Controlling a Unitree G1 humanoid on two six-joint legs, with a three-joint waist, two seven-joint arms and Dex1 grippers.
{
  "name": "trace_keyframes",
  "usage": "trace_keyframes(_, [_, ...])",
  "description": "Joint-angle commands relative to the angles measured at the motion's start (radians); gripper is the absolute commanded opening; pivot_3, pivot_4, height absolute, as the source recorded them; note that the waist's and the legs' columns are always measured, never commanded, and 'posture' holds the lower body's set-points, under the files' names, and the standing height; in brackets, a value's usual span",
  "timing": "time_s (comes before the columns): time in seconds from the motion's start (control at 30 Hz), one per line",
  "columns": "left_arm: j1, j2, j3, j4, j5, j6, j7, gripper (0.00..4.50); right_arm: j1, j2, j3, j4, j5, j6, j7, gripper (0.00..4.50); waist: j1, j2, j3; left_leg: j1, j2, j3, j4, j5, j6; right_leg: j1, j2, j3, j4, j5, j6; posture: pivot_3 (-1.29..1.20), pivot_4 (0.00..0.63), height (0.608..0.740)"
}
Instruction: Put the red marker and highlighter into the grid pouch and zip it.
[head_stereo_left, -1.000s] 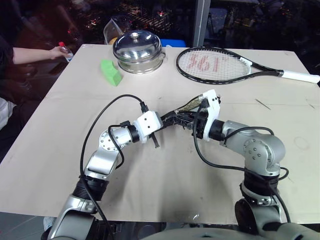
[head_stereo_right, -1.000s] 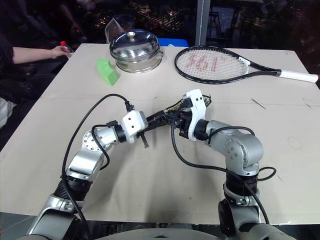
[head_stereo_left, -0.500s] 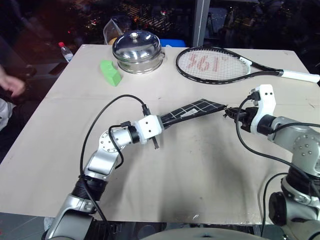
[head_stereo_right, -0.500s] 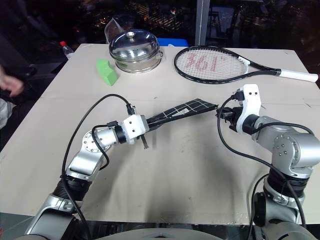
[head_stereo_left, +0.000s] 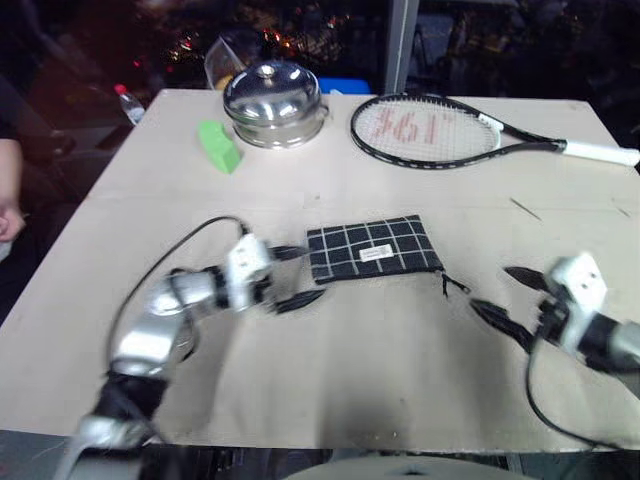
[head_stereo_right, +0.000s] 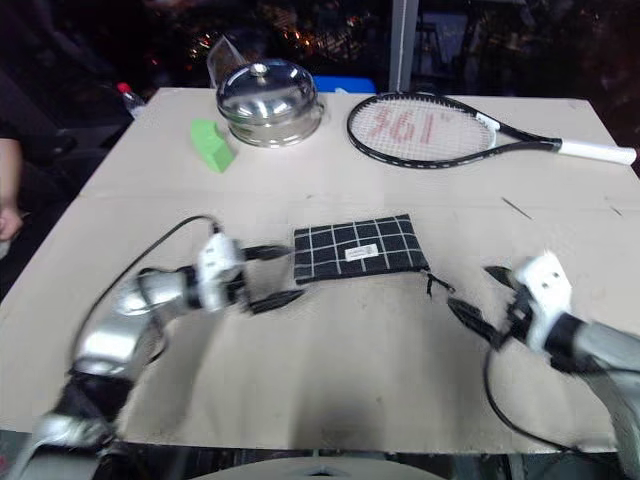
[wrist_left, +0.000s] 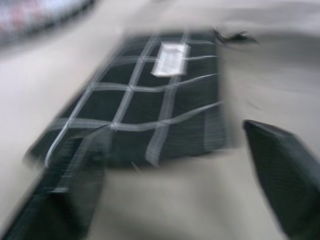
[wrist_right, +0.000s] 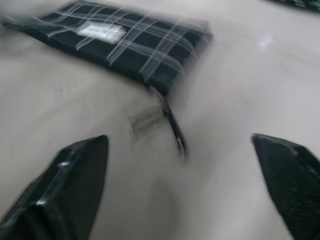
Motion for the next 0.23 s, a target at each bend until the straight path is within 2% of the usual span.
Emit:
trace_keyframes(0.03, [0.108, 0.051, 0.145, -0.142, -0.104, 0.094, 0.003, 4.43, 0.100, 0.002, -0.179, -0.023, 0.029, -0.209, 0.139, 4.50, 0.005, -0.001, 0.000, 0.001, 0.000, 0.000, 0.000, 0.000, 0.000, 0.000, -0.001, -0.001, 0.000, 0.000, 0.000, 0.00, 0.150, 0.740])
trace_keyframes(0.13, [0.236, 0.079, 0.224, -0.205, -0.104, 0.106, -0.012, 4.43, 0.184, 0.014, -0.259, 0.000, 0.036, -0.309, 0.201, 4.50, 0.006, 0.000, 0.001, 0.011, -0.001, 0.000, 0.001, -0.002, -0.005, 0.009, -0.003, -0.001, -0.001, -0.002, -0.004, 0.00, 0.150, 0.740])
trace_keyframes(0.23, [0.281, 0.071, 0.259, -0.263, -0.133, 0.141, 0.009, 4.43, 0.221, 0.011, -0.284, 0.030, 0.045, -0.354, 0.220, 4.50, 0.006, 0.001, 0.000, 0.014, -0.001, -0.002, -0.001, -0.003, -0.006, 0.014, -0.006, -0.002, -0.005, -0.003, -0.005, 0.00, 0.150, 0.740])
